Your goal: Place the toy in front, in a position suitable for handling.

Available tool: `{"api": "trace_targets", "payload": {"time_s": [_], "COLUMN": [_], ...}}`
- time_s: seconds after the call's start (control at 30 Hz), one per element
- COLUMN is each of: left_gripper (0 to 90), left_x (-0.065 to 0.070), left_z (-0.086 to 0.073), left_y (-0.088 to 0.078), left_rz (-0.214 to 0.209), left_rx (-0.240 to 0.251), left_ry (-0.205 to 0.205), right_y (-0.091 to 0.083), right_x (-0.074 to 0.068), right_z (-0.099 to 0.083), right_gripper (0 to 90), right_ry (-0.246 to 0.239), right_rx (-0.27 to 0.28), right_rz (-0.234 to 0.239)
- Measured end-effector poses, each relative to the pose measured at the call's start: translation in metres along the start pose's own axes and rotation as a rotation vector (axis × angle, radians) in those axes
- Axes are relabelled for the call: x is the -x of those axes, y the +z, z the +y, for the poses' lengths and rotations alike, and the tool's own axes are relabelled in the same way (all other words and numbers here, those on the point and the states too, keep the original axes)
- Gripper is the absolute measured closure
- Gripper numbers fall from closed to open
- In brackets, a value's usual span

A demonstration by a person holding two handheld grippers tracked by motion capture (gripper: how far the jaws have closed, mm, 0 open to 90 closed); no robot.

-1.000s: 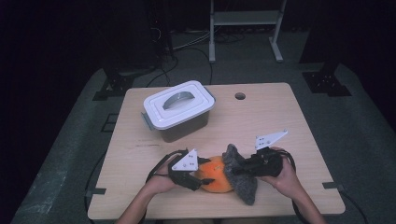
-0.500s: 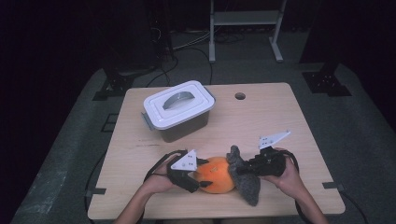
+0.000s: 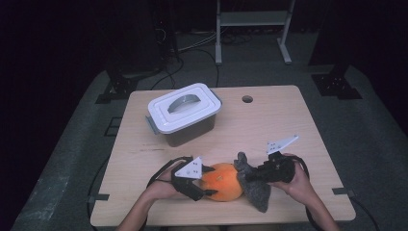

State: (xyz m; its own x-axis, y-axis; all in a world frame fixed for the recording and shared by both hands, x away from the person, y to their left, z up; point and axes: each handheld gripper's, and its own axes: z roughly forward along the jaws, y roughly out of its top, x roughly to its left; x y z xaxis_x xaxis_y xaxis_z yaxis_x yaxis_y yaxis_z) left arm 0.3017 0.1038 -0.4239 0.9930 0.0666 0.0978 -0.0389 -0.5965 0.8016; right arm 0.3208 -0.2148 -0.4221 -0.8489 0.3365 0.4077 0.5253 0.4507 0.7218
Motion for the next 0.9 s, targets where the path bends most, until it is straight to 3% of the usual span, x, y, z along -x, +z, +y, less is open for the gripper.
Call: {"api": "trace_targets", "payload": {"time_s": [0.07, 0.13, 0.27, 0.5, 0.57, 0.7, 0.8, 0.9], "left_gripper": [30.8, 30.9, 30.8, 30.7, 30.7, 30.5, 30.5, 30.7], "left_x": [-0.001, -0.001, -0.001, -0.002, -0.002, -0.002, -0.002, -0.002], "left_z": [-0.001, -0.001, -0.002, -0.003, -0.003, -0.001, -0.001, -0.003], "left_y": [0.000, 0.000, -0.001, -0.002, -0.001, 0.001, 0.001, 0.000], "left_rz": [-0.003, -0.010, -0.008, -0.002, -0.001, 0.001, 0.006, 0.002], "left_rx": [0.001, -0.002, 0.000, 0.004, 0.005, 0.003, 0.007, 0.011], "left_ry": [-0.002, -0.001, -0.001, -0.013, -0.013, -0.005, -0.008, -0.009], "right_y": [-0.002, -0.005, -0.006, -0.004, -0.009, -0.014, -0.006, 0.002], "right_x": [0.002, 0.001, -0.006, 0.004, 0.001, -0.011, -0.012, -0.002], "right_z": [-0.002, -0.001, 0.005, -0.004, -0.001, 0.009, 0.009, 0.000], "right_gripper": [74.0, 74.0, 74.0, 73.7, 73.7, 73.8, 73.8, 74.1], "right_ry": [0.012, 0.007, -0.021, 0.013, 0.000, -0.033, -0.043, -0.012], "right_rx": [-0.013, 0.007, 0.028, -0.047, -0.015, 0.067, 0.020, -0.031], "right_rz": [-0.012, -0.014, 0.015, -0.022, -0.022, 0.042, 0.036, 0.035]}}
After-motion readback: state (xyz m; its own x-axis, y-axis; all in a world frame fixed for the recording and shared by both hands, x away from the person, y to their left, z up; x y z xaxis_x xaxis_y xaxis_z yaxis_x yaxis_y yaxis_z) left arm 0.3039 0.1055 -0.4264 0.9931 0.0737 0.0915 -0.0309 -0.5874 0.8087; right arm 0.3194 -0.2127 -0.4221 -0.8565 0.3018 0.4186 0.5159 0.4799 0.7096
